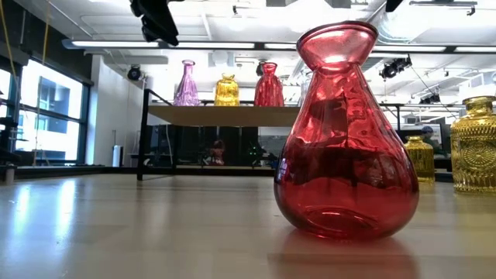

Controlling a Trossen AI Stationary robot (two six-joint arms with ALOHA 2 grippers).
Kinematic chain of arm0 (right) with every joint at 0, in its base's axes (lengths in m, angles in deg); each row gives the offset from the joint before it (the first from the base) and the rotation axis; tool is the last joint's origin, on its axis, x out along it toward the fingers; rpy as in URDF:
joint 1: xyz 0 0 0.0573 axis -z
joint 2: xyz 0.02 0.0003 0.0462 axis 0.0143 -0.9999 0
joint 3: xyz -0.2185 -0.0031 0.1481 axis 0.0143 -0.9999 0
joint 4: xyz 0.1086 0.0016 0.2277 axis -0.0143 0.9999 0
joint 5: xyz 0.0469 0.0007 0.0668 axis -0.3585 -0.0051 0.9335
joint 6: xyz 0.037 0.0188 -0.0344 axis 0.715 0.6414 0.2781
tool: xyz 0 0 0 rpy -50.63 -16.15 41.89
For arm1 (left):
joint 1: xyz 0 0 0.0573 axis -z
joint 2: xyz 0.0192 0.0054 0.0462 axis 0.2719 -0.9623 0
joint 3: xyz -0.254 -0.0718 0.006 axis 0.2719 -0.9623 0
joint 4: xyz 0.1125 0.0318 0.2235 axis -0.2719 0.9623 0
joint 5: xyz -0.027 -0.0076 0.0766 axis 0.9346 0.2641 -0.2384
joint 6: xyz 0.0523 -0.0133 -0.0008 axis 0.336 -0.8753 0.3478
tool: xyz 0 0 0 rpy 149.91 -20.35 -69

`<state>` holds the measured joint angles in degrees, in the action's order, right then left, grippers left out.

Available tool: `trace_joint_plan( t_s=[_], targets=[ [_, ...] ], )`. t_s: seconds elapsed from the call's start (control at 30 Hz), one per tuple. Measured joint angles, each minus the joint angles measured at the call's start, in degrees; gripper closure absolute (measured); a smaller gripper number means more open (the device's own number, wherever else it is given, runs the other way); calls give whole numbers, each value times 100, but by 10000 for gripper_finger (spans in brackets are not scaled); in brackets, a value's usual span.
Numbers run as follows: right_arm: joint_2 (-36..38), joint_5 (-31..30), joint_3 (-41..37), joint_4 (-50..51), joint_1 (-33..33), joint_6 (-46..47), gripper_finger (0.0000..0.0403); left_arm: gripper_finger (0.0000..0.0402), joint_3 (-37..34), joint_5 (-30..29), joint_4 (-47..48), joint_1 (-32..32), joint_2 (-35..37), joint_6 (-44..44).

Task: Sort vases onto shelf
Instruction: Put the bottom yellow vase on the shelf and align it with the other yellow vase

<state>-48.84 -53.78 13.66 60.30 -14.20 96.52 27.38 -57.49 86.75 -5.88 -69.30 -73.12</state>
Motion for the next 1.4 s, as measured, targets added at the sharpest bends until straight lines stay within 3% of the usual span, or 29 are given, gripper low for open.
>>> trace_joint_plan(
  t_s=[0.23, 0.5, 0.67, 0.87, 1.0, 1.13, 1.4],
  targets=[
    [88, 15, -1, 0, -147, -300, 217, 277, -9, -7, -18, 29, -93, -908],
    [93, 16, -2, 0, -153, -702, 217, 274, -5, -43, 117, -13, -312, -1245],
    [93, -265, 0, 0, -153, -810, 217, 273, -5, -111, 144, -155, -596, -2010],
    [90, -337, -2, 0, -153, -886, 217, 276, -5, -137, 269, -332, -899, -2143],
    [90, -339, -2, 0, -153, -945, 217, 269, -5, 257, 234, -402, -1074, -2301],
    [90, -310, -2, 0, -157, -1005, 217, 251, -5, 740, -146, -288, -1142, -2535],
    [169, -269, -2, 0, -448, -1044, 217, 208, -5, 776, -1428, 536, -1088, -3114]
  ],
)
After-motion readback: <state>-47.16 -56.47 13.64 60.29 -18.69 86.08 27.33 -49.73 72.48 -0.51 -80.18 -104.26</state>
